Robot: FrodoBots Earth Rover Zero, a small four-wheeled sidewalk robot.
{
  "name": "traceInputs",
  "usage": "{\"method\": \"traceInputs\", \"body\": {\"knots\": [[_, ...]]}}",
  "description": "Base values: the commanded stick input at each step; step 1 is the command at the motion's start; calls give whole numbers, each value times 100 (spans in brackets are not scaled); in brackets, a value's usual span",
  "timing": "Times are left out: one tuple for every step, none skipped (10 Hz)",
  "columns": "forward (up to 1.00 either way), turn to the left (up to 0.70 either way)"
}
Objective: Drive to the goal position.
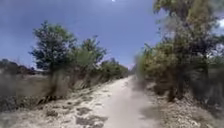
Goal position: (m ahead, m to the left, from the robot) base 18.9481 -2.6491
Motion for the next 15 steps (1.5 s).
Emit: {"method": "traceInputs", "body": {"knots": [[45,0],[45,0],[45,0],[45,0],[45,0],[45,0],[45,0],[45,0],[45,0],[45,0],[45,0],[45,0],[45,0],[45,0],[45,0]]}}
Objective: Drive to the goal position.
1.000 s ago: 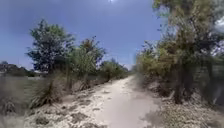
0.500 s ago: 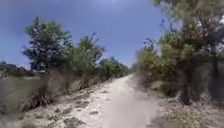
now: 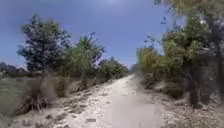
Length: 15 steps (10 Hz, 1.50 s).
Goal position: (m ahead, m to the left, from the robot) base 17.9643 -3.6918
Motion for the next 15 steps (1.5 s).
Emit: {"method": "traceInputs", "body": {"knots": [[45,0],[45,0],[45,0],[45,0],[45,-18],[45,-27],[45,-27],[45,-14],[45,0],[45,0],[45,0],[45,0],[45,0],[45,0],[45,0]]}}
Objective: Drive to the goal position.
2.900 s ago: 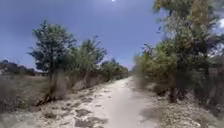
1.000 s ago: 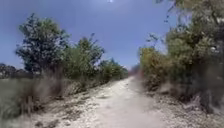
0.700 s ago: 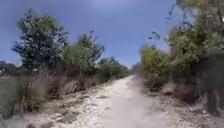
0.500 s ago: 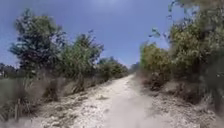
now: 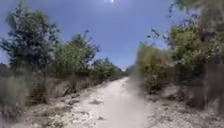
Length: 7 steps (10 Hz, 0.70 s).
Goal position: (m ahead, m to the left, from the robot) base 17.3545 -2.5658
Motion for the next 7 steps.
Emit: {"method": "traceInputs", "body": {"knots": [[45,0],[45,0],[45,0],[45,0],[45,9],[45,21],[45,26]]}}
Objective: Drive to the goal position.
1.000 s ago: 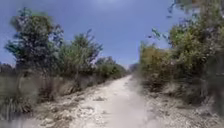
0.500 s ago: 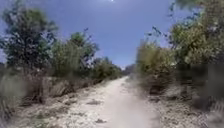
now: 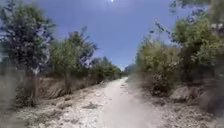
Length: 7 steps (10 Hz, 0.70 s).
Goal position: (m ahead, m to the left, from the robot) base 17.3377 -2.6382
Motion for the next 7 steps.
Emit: {"method": "traceInputs", "body": {"knots": [[45,27],[45,10],[45,0],[45,0],[45,0],[45,0],[45,0]]}}
